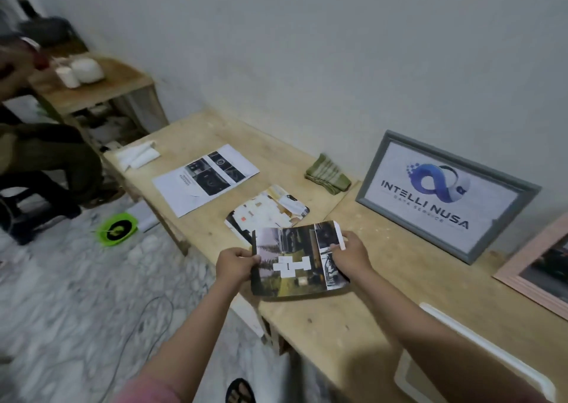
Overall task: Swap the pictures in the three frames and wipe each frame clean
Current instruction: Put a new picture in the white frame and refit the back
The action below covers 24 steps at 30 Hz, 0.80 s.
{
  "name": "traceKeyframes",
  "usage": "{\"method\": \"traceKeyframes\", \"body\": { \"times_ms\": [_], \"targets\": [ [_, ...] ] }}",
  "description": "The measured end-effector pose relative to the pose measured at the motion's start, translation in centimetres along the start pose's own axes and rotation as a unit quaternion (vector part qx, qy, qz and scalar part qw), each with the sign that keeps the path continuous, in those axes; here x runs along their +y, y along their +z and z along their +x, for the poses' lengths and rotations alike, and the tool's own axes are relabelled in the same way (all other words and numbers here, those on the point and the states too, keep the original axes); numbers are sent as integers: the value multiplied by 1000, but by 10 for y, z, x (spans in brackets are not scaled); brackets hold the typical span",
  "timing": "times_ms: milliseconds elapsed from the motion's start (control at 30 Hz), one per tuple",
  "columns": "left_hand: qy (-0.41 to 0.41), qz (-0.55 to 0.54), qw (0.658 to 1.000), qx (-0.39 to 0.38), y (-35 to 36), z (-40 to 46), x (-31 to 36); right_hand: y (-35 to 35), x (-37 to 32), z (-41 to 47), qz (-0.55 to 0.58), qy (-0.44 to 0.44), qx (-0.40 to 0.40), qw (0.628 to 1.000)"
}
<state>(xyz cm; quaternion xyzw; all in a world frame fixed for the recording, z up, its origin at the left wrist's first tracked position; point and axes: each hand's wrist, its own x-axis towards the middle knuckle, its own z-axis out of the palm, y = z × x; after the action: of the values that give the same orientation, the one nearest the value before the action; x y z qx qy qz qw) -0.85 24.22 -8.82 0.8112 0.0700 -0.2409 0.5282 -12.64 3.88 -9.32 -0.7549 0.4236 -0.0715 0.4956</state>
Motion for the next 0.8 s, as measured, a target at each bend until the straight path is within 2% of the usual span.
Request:
{"method": "traceKeyframes", "body": {
  "times_ms": [167,333,600,800],
  "targets": [
    [-25,-46,998,46,-91,74,13,90,-81,34,13,-2,-30,999],
    [-31,-56,996,56,-144,140,34,155,-151,71,27,-28,2,999],
    [-21,12,997,79,-157,246,77,219,-221,183,-30,-86,41,995],
    [-1,73,991,114,-146,306,92,261,-236,255,-61,-98,27,993]
  ]
}}
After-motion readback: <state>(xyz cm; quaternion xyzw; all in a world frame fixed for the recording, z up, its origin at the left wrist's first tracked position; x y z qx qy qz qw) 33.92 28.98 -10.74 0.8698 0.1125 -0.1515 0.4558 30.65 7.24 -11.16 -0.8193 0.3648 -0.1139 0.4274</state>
